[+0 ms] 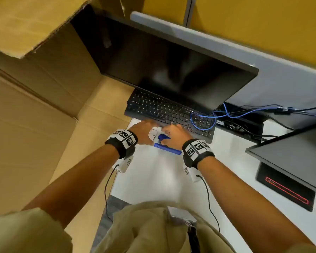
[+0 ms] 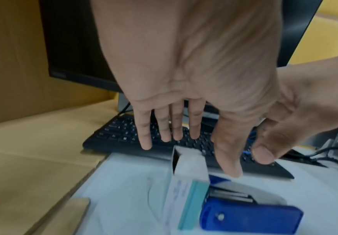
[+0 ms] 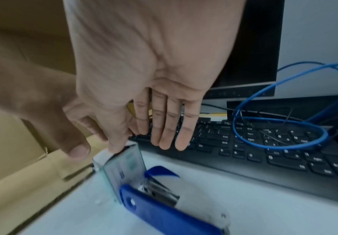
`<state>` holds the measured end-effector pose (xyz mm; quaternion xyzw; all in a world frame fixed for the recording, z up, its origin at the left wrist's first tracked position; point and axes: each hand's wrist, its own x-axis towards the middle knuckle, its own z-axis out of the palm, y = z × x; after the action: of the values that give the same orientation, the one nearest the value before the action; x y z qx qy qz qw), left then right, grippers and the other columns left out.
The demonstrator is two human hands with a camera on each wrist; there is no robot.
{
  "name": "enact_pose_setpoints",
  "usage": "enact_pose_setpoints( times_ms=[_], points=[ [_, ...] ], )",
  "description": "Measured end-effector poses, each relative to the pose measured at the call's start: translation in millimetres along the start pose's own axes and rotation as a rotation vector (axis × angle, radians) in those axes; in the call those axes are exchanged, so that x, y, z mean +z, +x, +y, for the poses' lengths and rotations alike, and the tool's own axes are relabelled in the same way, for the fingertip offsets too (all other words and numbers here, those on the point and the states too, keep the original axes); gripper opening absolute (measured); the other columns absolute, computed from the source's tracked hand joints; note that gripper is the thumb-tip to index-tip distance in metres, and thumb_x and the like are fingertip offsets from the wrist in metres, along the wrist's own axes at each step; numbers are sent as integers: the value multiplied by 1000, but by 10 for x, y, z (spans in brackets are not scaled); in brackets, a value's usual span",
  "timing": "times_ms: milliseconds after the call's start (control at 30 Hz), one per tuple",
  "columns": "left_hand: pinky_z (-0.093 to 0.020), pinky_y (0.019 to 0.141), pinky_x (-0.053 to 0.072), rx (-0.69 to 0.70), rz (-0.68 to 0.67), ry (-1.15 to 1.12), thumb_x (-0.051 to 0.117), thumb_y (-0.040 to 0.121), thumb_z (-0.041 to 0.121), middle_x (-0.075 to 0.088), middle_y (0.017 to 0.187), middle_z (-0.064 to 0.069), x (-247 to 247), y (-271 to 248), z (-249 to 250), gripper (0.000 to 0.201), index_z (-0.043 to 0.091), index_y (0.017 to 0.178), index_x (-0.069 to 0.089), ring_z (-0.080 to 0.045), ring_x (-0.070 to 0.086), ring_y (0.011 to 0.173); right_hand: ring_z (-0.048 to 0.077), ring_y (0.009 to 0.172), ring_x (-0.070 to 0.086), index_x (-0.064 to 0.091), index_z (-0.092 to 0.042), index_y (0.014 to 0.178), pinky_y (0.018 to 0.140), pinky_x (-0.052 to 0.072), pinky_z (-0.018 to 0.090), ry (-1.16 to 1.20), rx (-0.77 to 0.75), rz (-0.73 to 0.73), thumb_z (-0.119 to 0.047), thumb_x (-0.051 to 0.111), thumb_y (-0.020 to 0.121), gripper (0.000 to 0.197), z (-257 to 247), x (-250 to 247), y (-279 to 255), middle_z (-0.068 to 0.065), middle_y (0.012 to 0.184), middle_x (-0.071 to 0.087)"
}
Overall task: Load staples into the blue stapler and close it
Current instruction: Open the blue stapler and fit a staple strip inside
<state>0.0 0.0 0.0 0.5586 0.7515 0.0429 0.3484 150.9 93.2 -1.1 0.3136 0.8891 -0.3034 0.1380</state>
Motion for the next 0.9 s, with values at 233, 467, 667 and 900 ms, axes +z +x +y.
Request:
enact_pose_setpoints(
  times_ms=[233,467,667,900],
  points=[
    [-40,109,38,-65,-59,14,76,73,28,43,146,-6,174,67,-60,75,18,139,41,-27,40,133,30,99,66,63,-23,121,79,52,33,-22,33,-57,-31,70,79,44,60,156,25,6,112,70],
    [-42,107,36,-68,-35,-40,76,75,29,50,142,-9,192,144,-101,68,18,136,47,-29,40,130,30,96,66,65,-18,116,83,57,39,-21,24,-27,-25,70,81,36,66,181,94,9,109,71],
    [-36,95,51,-95,91,-294,86,64,17,52,132,-12,175,58,-111,79,12,131,46,-30,54,118,28,96,68,57,-20,125,81,59,39,72,-28,87,-24,71,79,49,-53,220,143,8,111,70],
    [-40,85,58,-97,166,-390,84,61,12,68,111,-7,186,-97,-242,66,18,115,47,-21,64,105,28,97,64,60,-22,128,76,54,35,-36,-182,85,-18,66,87,42,-89,253,174,5,114,66]
  ],
)
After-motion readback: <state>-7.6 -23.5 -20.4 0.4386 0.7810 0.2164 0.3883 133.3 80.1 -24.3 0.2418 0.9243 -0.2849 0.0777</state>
